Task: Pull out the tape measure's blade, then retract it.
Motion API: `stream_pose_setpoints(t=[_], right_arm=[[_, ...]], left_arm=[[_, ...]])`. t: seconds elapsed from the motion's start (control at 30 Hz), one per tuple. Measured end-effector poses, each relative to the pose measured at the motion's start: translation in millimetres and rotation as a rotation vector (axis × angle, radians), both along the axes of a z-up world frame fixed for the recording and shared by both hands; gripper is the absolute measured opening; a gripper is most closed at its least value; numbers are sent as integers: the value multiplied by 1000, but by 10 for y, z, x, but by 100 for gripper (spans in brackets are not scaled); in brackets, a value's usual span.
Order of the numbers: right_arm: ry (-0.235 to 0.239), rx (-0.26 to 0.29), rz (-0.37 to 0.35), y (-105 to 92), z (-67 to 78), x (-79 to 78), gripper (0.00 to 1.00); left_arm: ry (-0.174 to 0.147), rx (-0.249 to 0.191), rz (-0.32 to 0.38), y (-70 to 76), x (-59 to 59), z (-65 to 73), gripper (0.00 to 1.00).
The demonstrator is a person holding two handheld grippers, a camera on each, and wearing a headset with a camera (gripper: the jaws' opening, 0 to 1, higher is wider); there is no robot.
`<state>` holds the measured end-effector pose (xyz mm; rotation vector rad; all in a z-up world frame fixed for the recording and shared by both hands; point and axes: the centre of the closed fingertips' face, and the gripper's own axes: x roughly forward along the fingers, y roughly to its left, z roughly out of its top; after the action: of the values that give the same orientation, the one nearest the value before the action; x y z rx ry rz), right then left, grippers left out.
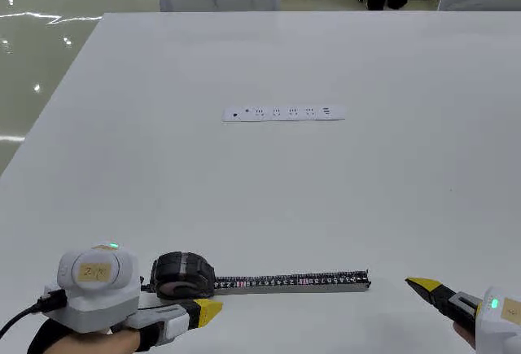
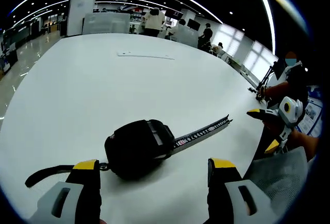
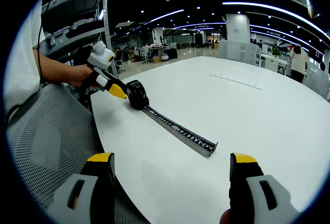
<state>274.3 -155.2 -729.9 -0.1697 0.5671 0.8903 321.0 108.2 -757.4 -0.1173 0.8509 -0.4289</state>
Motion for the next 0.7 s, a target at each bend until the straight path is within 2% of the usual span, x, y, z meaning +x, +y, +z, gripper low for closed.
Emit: stream_pose_setpoints(t=[0.33,0.4,0.7], right_arm=[[14,1,5,14,-35,-14,87],[16,5,8,24,-37,-19,87],[18,2,5,4,-56,-14,87]], left_arm=[[-2,-35,40,-65,52,-19,81],[-12,-35,43,-76,66,0,80],[-21,-34,83,-69,81,-7,78]])
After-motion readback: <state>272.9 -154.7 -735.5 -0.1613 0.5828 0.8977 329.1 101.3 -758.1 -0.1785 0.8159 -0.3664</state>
